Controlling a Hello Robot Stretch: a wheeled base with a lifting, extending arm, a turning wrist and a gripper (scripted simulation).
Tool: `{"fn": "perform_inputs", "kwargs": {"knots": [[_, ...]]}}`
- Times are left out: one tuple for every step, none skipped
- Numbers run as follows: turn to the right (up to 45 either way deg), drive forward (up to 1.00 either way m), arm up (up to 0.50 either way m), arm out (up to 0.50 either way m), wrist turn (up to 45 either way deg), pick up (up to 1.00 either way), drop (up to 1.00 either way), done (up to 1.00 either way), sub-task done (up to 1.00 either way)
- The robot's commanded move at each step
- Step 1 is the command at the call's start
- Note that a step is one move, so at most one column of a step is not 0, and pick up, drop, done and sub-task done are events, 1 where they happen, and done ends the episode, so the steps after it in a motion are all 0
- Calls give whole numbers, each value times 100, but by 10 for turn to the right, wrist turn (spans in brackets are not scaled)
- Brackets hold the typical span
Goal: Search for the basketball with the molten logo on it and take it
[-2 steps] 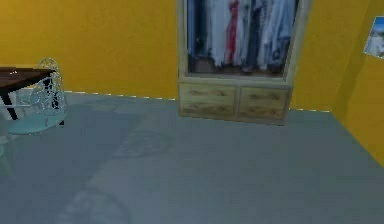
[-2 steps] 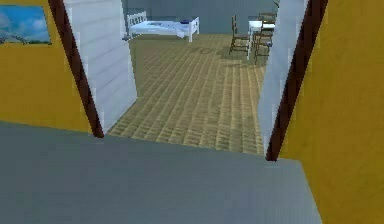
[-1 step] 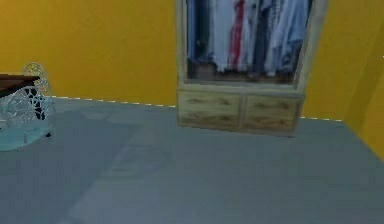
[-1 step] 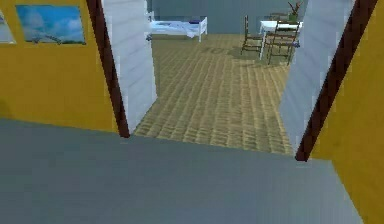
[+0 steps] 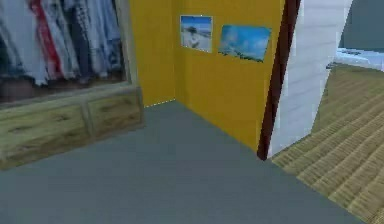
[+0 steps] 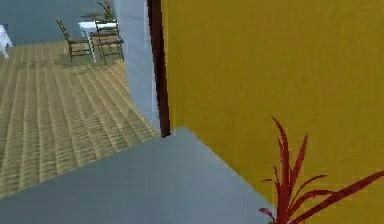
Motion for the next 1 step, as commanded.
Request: {"fn": "perform_inputs", "kwargs": {"knots": [[450, 0, 0, 0, 0, 0, 0, 0, 0]]}}
